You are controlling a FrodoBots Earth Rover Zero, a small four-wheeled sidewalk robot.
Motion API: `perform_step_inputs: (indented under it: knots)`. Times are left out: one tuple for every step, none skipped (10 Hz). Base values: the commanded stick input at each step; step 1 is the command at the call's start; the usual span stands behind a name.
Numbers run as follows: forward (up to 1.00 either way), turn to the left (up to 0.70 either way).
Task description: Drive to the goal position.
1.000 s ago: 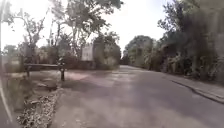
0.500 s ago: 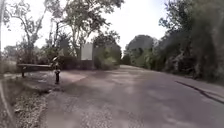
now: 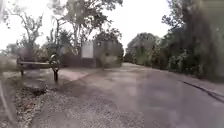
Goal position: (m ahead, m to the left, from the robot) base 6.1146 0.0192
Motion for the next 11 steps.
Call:
perform_step_inputs:
  knots:
    - [0.7,0.35]
    - [0.7,0.35]
    - [0.7,0.35]
    - [0.7,0.35]
    - [0.7,0.35]
    - [0.7,0.35]
    - [0.7,0.35]
    - [0.7,0.35]
    - [0.7,0.03]
    - [0.7,0.0]
    - [0.7,0.0]
